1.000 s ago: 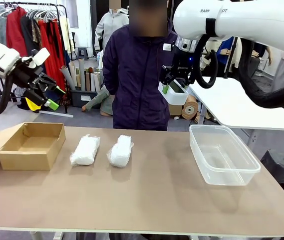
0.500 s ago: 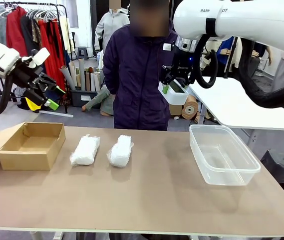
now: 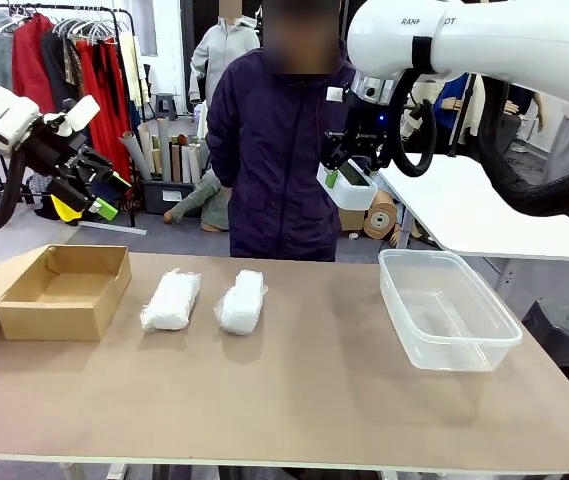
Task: Separate and place wrapped and unwrapped clocks.
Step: If the picked Digital clock is wrapped, place it in the Package Box ; if not, place it in the Organizing box.
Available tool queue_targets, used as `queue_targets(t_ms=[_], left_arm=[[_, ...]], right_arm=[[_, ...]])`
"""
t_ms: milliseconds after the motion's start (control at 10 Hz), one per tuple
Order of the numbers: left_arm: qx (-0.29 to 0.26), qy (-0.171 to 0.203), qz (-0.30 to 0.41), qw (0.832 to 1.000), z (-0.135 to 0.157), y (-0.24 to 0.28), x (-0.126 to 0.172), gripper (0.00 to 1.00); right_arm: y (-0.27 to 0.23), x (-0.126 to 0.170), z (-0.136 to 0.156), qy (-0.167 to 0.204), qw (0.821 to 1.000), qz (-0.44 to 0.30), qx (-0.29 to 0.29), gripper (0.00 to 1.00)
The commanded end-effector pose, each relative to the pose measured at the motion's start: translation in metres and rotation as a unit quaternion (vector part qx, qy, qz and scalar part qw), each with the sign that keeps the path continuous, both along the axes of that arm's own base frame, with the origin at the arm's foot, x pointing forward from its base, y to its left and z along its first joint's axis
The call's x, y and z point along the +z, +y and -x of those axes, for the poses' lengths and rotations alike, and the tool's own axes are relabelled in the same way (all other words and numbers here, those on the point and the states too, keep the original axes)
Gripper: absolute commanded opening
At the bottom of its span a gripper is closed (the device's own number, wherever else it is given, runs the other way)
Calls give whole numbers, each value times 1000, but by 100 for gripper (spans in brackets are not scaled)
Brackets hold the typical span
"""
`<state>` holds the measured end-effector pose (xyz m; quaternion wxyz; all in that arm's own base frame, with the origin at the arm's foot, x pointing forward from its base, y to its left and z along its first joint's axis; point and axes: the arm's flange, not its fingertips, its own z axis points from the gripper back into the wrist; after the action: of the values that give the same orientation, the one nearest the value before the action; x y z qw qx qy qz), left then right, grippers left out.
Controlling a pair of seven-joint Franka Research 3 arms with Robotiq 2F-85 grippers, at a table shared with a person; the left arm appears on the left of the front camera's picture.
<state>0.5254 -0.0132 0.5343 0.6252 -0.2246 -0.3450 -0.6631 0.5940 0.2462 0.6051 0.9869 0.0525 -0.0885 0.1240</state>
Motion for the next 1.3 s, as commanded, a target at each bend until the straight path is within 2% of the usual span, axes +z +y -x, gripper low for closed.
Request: queue_targets(t_ms=[0,300,400,700,1200], left_arm=[[0,-2,2,1000,0,1,2,100],[0,-2,2,1000,0,1,2,100],[0,-2,2,1000,0,1,2,100],[0,-2,2,1000,0,1,2,100],[0,-2,2,1000,0,1,2,100]], right_arm=[[-5,-5,4,-1,999,16,32,0],[-48,-24,4,-12,995,56,79,0],[-61,-30,2,-1,995,52,84,0],[-107,-66,1,21,997,58,48,0],[-175,-134,11,25,997,75,14,0]])
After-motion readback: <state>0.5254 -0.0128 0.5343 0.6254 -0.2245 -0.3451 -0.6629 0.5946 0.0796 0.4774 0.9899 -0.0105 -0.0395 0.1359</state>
